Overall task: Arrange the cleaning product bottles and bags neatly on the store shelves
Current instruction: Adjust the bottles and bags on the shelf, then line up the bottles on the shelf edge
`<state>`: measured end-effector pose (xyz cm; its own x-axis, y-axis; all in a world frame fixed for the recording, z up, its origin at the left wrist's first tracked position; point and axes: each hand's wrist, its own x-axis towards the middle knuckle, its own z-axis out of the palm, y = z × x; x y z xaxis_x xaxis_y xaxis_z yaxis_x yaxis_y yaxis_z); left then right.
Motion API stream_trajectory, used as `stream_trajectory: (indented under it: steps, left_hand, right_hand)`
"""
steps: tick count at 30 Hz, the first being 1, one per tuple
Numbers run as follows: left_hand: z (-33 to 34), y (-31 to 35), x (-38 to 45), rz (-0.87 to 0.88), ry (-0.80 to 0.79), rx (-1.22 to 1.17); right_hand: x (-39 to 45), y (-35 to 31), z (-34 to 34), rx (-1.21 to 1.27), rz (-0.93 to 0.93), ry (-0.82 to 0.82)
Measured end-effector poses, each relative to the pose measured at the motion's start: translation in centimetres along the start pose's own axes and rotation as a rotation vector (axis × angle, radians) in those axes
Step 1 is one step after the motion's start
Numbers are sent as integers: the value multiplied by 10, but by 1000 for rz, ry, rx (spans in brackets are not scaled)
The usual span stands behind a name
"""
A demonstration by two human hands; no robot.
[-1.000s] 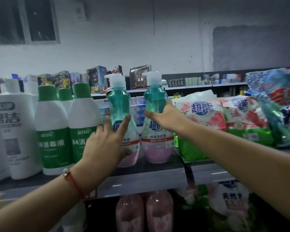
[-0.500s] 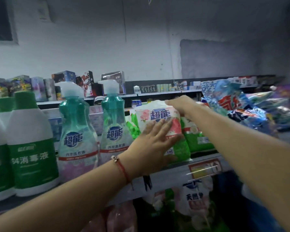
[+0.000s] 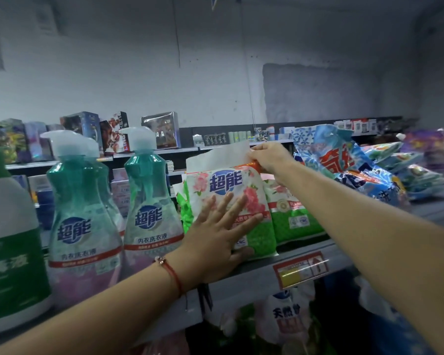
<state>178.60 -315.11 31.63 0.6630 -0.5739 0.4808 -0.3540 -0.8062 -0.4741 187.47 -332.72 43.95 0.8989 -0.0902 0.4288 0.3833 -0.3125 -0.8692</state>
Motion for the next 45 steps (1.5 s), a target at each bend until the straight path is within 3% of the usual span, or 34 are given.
stream_trajectory:
  steps: [5,7,10,12,20,24,28,31,37,42,45]
  left_hand:
    - [9,7,8,-52,117,42]
    - [11,12,14,-100,131,24]
    - [8,21,22,-163,147,-21]
    - [7,25,27,-197,117,-41]
    - [5,26,28,-193,85,-53]
    - [-23,25,5,-207,-17,-108]
    - [-46,34,-58,-216,-77,-203]
    - [-43,51,-123,-235,-85,-268]
    - [-5,82,-242,-287,-127,-201]
    - [21,94,-304,-468,-372,-165]
    - [31,90,-321,-541,-403,-108]
  right_hand:
    - [-46,20,-26,-388,-230,79]
    - [-59,47,-29,-550,-202,100]
    - [-59,96,-29,-830,-44,-56]
    - [-58,118,-30,-921,-44,-98]
    - [-53,115,-30,-959,0,-135]
    - [-70,100,-20,-817,72,-121]
    - [-130,89,-11,-643,-164,-51]
    - [-193,87,1,-655,-351,-197]
    - [-301,110,38,-562,-453,-475]
    - [-341,132,81,-603,-348,-663]
    - [-350,135,105,-662,-306,-760]
